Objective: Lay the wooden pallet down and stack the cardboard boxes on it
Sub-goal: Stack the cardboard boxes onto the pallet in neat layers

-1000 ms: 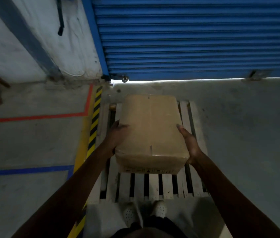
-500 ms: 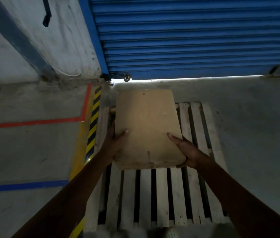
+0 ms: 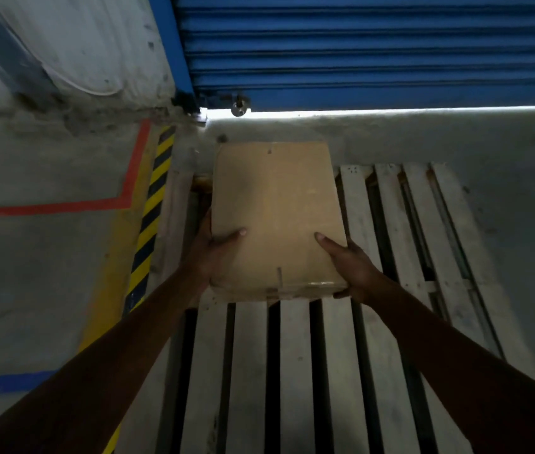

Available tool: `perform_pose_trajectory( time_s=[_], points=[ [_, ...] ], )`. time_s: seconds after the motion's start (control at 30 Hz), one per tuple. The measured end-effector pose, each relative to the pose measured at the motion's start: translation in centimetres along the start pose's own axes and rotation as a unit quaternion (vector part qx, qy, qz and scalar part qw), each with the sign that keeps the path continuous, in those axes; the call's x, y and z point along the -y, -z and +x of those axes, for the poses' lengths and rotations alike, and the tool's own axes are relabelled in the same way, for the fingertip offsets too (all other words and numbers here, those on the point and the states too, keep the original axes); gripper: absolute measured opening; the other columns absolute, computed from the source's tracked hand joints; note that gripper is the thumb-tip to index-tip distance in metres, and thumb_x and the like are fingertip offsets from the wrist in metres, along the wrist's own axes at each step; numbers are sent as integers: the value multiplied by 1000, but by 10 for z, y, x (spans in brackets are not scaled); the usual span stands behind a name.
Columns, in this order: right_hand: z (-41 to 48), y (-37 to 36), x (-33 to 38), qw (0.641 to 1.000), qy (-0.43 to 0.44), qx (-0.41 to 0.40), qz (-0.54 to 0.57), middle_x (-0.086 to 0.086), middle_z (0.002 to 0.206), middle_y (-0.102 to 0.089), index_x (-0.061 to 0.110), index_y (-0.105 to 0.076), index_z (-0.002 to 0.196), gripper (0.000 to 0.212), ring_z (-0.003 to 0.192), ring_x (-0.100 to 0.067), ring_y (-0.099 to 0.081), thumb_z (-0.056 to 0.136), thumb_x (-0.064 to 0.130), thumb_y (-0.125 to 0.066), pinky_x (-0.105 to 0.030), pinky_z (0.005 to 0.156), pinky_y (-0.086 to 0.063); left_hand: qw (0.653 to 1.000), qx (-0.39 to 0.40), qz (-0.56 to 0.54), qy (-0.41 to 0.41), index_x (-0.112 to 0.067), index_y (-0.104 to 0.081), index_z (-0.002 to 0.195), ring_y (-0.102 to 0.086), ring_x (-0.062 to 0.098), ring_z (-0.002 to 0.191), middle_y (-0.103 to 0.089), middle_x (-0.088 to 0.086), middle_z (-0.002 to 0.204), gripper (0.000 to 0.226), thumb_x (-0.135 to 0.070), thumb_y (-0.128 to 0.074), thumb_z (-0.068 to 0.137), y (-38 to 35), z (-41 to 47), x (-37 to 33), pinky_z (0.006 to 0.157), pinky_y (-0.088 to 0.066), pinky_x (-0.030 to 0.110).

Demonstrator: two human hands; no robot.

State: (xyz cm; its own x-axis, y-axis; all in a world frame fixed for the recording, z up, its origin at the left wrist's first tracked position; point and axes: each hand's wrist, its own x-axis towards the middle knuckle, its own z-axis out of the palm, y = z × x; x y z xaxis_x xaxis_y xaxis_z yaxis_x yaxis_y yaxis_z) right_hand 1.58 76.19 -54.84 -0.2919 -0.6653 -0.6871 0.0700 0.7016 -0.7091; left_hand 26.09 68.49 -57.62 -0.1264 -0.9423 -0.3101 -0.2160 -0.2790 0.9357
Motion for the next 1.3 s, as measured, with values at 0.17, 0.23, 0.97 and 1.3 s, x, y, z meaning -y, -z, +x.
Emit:
perform_pose_trajectory(
  time_s=[0.17, 0.23, 0.97, 1.3],
  points=[
    [76, -15, -39, 1000, 11, 2, 3, 1, 115, -63, 37, -47, 138, 59, 99, -27, -59, 87, 59, -65, -53, 80, -54, 1000, 14, 3, -25, -35, -44, 141, -62, -4, 104, -60, -20, 119, 64, -29, -76, 85, -14, 57, 67, 65, -51, 6],
    [98, -20, -55, 1000, 8, 0, 5, -1, 119, -62, 38, -48, 137, 60, 109, -32, -57, 85, 61, -65, -66, 92, -48, 1000, 7, 1, -16, -28, -43, 145, -59, -3, 101, -58, -21, 113, 67, -28, -76, 86, -18, 71, 85, 59, -47, 2],
    [174, -32, -123, 1000, -12, 5, -28, 7, 102, -51, 31, -43, 139, 60, 95, -25, -52, 89, 59, -61, -53, 78, -51, 998, 6, 42, 45, -38, -37, 146, -59, 21, 118, -57, -1, 136, 92, -60, -79, 67, -35, 110, 182, 97, -53, 43],
    [177, -33, -124, 999, -17, 0, -42, -1, 118, -54, 31, -45, 138, 64, 103, -30, -54, 85, 62, -64, -51, 71, -53, 994, -1, 99, 40, -40, -39, 144, -59, 20, 121, -58, -4, 136, 107, -80, -77, 53, -30, 125, 201, 101, -51, 48]
  ],
)
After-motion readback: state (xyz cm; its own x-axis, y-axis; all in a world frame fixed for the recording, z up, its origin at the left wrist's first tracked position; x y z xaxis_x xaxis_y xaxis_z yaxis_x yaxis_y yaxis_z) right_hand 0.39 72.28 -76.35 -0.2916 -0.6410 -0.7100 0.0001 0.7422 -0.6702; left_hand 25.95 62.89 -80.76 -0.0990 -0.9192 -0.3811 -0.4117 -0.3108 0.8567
